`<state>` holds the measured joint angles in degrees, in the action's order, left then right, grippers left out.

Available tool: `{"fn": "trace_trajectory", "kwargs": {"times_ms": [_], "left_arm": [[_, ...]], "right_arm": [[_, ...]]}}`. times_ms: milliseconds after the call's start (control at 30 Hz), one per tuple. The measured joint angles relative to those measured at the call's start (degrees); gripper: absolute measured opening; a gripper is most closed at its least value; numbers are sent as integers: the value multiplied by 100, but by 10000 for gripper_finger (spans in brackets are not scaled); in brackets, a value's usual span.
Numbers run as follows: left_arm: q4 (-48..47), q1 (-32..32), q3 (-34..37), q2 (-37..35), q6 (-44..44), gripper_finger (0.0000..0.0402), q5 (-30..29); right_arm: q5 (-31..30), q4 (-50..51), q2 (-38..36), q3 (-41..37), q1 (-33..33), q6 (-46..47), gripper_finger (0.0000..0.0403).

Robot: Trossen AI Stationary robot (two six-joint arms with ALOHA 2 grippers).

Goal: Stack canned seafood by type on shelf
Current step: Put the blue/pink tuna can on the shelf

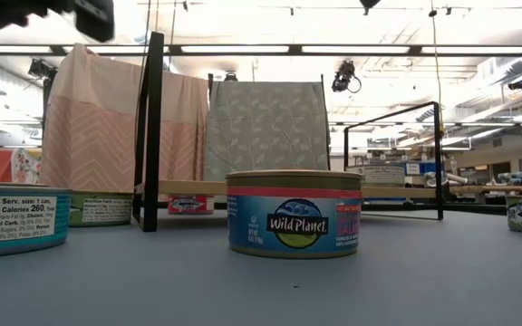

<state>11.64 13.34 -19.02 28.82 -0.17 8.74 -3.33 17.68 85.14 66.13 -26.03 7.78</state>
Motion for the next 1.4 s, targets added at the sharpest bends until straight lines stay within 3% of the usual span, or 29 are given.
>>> {"fn": "trace_trajectory", "kwargs": {"times_ms": [233, 400, 500, 900, 1200, 1400], "left_arm": [[-3414, -1386, -1660, 1, 283, 1, 441], [-5804, -1609, -2920, -148, 82, 1, 333], [-6531, -1607, -3099, -507, -298, 1, 99], [-6364, -1606, -1358, -2564, -1423, 1, 295], [-5337, -1604, -1325, -2719, -1852, 2, 378], [-4250, -1593, -556, -2719, -1980, 2, 363]], "right_arm": [[45, 81, 0, 0, 37, -70, 7], [43, 333, 2, 0, 38, -89, 7], [44, 375, 2, 0, 38, -90, 7], [43, 557, 2, 0, 39, -166, 7], [40, 693, 2, 0, 158, -132, 7], [68, 950, 4, 0, 154, -74, 7]]}}
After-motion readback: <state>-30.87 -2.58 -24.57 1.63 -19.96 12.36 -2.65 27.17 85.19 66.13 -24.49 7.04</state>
